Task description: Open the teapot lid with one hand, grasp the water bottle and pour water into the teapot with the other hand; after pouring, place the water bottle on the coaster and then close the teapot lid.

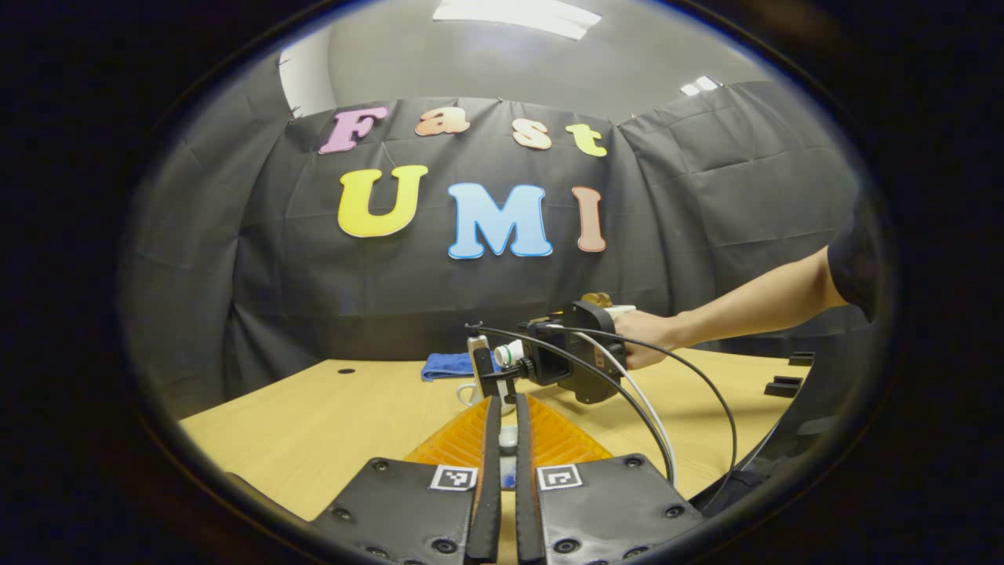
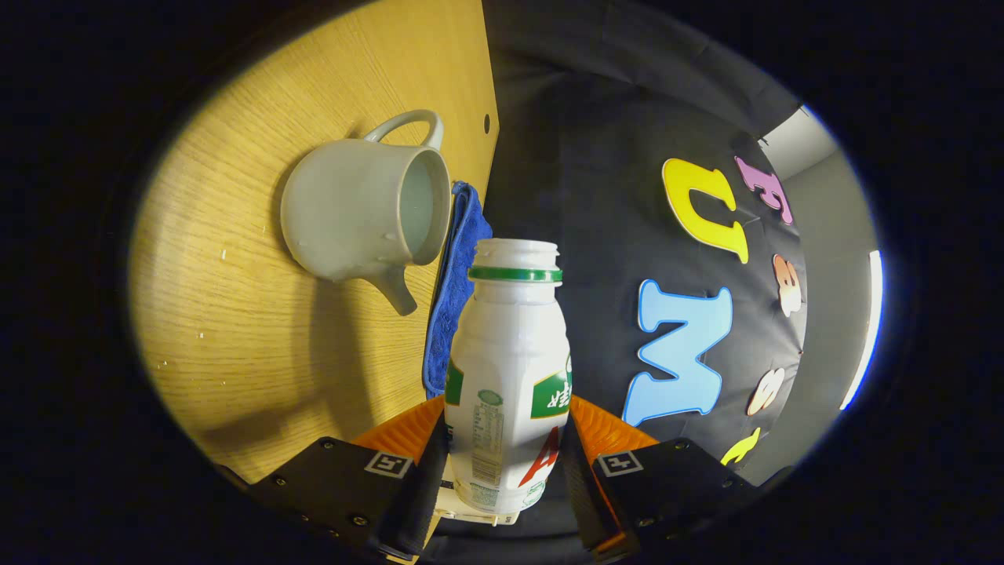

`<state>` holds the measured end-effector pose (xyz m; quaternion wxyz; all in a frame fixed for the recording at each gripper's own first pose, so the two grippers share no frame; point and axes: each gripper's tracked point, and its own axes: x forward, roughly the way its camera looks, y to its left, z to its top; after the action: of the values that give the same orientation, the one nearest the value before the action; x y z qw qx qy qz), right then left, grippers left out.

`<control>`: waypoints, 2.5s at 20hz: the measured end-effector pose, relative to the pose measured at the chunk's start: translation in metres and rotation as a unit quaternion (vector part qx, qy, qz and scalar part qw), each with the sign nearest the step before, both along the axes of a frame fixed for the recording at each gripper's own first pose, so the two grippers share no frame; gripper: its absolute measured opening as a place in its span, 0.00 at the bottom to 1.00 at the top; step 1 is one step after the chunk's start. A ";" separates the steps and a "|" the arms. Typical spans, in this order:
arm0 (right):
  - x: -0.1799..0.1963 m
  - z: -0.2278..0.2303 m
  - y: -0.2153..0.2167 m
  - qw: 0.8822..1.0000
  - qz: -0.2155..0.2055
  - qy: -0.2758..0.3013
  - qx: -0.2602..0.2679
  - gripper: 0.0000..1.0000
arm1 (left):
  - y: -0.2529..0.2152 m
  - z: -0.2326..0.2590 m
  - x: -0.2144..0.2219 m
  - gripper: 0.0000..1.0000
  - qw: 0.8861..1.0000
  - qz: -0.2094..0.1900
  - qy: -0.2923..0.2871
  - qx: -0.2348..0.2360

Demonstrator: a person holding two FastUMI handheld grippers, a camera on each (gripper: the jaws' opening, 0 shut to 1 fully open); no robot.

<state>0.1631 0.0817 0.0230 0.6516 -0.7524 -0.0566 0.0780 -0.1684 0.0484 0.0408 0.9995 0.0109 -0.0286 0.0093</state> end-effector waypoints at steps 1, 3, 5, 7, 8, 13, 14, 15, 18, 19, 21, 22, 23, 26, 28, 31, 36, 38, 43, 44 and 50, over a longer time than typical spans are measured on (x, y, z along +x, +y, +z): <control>-0.002 -0.001 0.003 1.000 0.003 -0.005 -0.005 0.71 | 0.000 -0.001 0.000 0.18 1.000 0.000 -0.001 0.001; -0.001 0.000 0.003 1.000 0.006 -0.005 -0.012 0.71 | -0.001 -0.001 0.001 0.18 1.000 -0.001 -0.001 0.002; 0.000 0.003 0.004 1.000 0.007 -0.007 -0.024 0.71 | -0.003 -0.002 0.002 0.18 1.000 -0.003 0.002 0.003; -0.003 0.004 0.006 0.999 0.009 -0.013 -0.037 0.71 | -0.004 -0.001 0.001 0.18 1.000 -0.004 0.001 0.006; -0.003 0.004 0.007 0.999 0.011 -0.013 -0.040 0.71 | -0.005 0.000 0.000 0.18 1.000 -0.005 -0.001 0.007; -0.005 0.006 0.012 0.998 0.019 -0.020 -0.055 0.71 | -0.005 0.001 -0.001 0.18 1.000 -0.005 -0.003 0.011; -0.005 0.007 0.012 0.998 0.020 -0.022 -0.056 0.71 | -0.003 0.001 -0.001 0.18 1.000 -0.003 -0.004 0.012; -0.006 0.007 0.013 0.998 0.020 -0.022 -0.058 0.71 | -0.001 0.003 -0.002 0.18 1.000 -0.001 -0.005 0.011; -0.007 0.007 0.015 0.997 0.023 -0.022 -0.065 0.71 | 0.002 0.002 -0.002 0.18 1.000 0.002 -0.007 0.009; -0.007 0.008 0.015 0.997 0.025 -0.024 -0.069 0.71 | 0.003 0.003 -0.002 0.18 1.000 0.003 -0.007 0.010; -0.006 0.009 0.015 0.997 0.025 -0.024 -0.076 0.71 | 0.003 0.002 -0.001 0.14 1.000 0.003 -0.006 0.008; -0.006 0.010 0.016 0.996 0.025 -0.024 -0.076 0.71 | 0.003 0.002 -0.001 0.14 1.000 0.003 -0.006 0.008; -0.005 0.011 0.017 0.996 0.026 -0.025 -0.076 0.71 | 0.004 0.002 -0.001 0.14 1.000 0.004 -0.006 0.009; -0.005 0.013 0.017 0.996 0.026 -0.026 -0.077 0.71 | 0.004 0.001 -0.002 0.18 1.000 0.004 -0.006 0.009; -0.006 0.013 0.018 0.996 0.026 -0.026 -0.080 0.71 | 0.004 0.002 -0.001 0.18 1.000 0.004 -0.006 0.010; -0.007 0.014 0.018 0.996 0.025 -0.027 -0.086 0.71 | 0.004 0.001 -0.002 0.18 1.000 0.004 -0.005 0.010; -0.007 0.017 0.018 0.994 0.028 -0.036 -0.097 0.71 | 0.004 0.001 -0.001 0.18 1.000 0.005 -0.005 0.011; -0.008 0.018 0.019 0.994 0.031 -0.040 -0.102 0.71 | 0.005 0.001 -0.002 0.18 1.000 0.005 -0.005 0.011; -0.007 0.020 0.020 0.992 0.035 -0.046 -0.111 0.71 | 0.005 0.000 -0.002 0.18 1.000 0.005 -0.004 0.010; -0.007 0.020 0.020 0.992 0.036 -0.047 -0.113 0.71 | 0.005 0.000 -0.001 0.18 1.000 0.005 -0.003 0.010; -0.008 0.022 0.021 0.990 0.039 -0.050 -0.126 0.71 | 0.010 0.003 -0.003 0.18 1.000 0.009 -0.006 0.009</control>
<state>0.1553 0.1024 0.0451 0.5444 -0.8288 -0.1078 0.0719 -0.1711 0.0580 0.0437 0.9990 0.0205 -0.0347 0.0176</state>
